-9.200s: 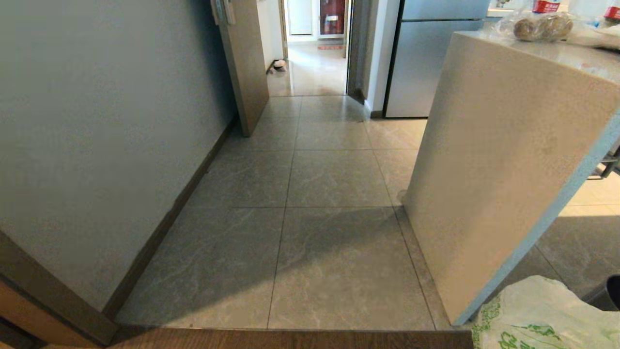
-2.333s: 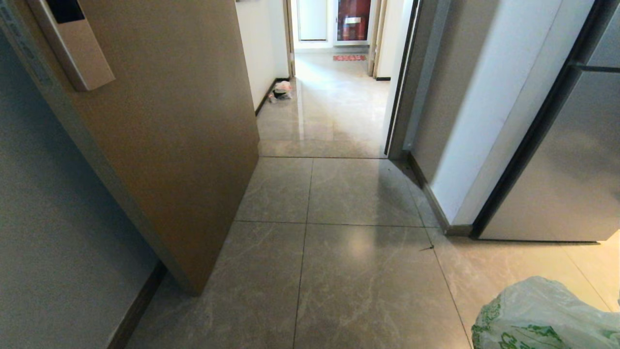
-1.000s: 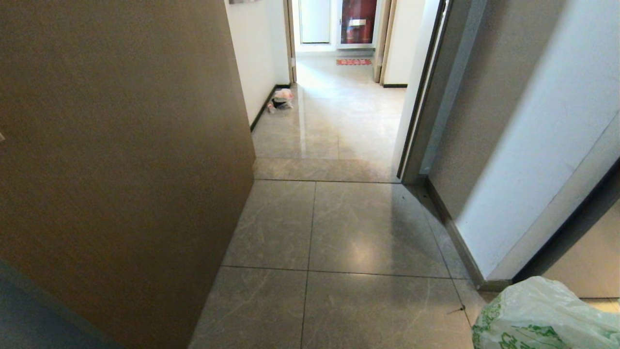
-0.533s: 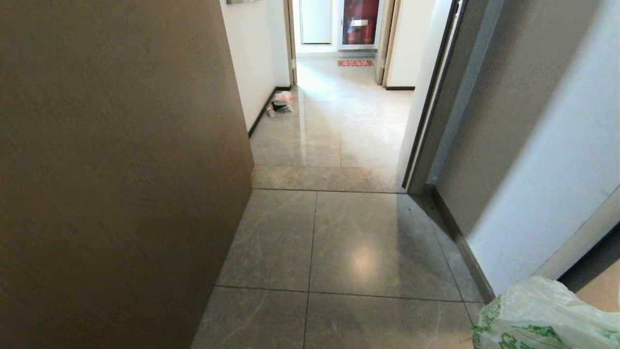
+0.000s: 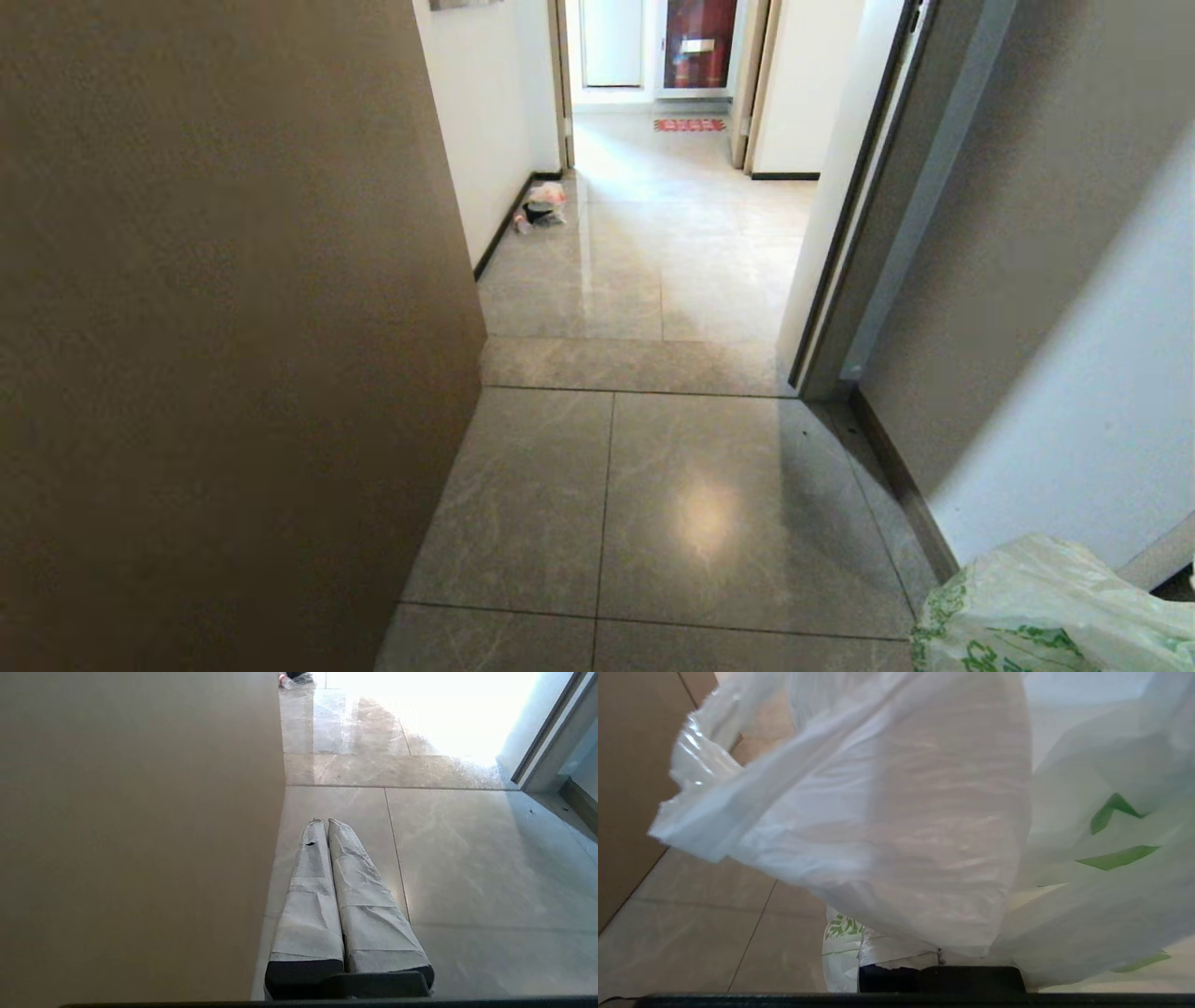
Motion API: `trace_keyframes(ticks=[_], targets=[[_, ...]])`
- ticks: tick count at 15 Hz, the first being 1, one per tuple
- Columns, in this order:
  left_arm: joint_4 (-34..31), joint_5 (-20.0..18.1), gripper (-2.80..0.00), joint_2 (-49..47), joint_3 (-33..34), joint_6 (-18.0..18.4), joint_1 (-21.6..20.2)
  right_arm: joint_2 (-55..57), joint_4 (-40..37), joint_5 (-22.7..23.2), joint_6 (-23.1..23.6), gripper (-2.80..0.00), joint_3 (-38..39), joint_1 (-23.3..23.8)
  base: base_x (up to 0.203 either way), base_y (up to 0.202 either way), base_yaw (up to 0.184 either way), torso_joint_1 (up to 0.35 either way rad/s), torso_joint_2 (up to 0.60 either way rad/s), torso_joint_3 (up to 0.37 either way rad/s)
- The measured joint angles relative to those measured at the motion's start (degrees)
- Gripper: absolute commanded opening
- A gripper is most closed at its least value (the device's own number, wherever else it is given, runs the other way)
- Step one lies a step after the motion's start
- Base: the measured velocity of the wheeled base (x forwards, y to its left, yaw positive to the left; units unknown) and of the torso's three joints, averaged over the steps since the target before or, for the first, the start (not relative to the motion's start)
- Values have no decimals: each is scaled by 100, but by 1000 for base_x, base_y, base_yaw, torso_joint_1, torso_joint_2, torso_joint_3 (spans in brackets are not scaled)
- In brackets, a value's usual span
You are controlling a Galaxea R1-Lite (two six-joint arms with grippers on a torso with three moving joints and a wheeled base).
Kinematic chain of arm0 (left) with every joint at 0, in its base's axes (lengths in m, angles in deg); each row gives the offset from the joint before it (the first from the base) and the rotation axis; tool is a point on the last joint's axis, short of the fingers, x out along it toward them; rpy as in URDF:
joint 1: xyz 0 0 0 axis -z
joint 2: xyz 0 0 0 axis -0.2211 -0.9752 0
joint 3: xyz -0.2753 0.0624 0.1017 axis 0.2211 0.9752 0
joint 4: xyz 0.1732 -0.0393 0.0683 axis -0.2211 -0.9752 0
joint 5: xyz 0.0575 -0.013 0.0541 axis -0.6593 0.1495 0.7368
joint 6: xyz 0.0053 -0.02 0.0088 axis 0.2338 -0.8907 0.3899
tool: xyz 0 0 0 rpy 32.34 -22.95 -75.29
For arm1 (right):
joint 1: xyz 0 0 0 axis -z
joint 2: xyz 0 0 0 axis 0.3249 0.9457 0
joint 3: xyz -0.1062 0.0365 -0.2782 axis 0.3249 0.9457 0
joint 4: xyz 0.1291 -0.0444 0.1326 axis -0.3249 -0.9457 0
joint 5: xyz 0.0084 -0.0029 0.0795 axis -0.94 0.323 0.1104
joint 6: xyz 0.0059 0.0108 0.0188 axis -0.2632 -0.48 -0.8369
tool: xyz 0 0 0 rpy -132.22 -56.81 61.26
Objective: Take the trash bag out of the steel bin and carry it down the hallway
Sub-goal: Put the trash bag at the door
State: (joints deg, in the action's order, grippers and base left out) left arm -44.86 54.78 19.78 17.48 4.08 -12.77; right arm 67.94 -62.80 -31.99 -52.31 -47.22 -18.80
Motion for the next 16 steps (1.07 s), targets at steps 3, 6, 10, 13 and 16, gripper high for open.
trace_keyframes(ticks=[3, 6, 10, 13, 16], targets=[[-2, 0, -280, 0, 0, 2, 0, 0, 0, 2, 1, -280, -5, 0, 194, 0, 2, 2, -1, 2], [0, 0, -280, 0, 0, 2, 0, 0, 2, 2, -1, -280, 0, 0, 190, 0, 1, 2, 2, 1], [0, 0, -280, 0, 0, 2, 0, 0, -2, 1, -2, -280, -2, 2, 191, 0, 0, 3, 3, 4], [7, 0, -280, 0, 0, 39, 0, 0, 0, 5, -2, -280, -5, 2, 181, 0, 3, 2, 4, 1], [9, 0, -280, 0, -2, 39, 0, 0, -2, 2, -1, -280, 0, 5, 33, 0, 0, 1, 2, 1]])
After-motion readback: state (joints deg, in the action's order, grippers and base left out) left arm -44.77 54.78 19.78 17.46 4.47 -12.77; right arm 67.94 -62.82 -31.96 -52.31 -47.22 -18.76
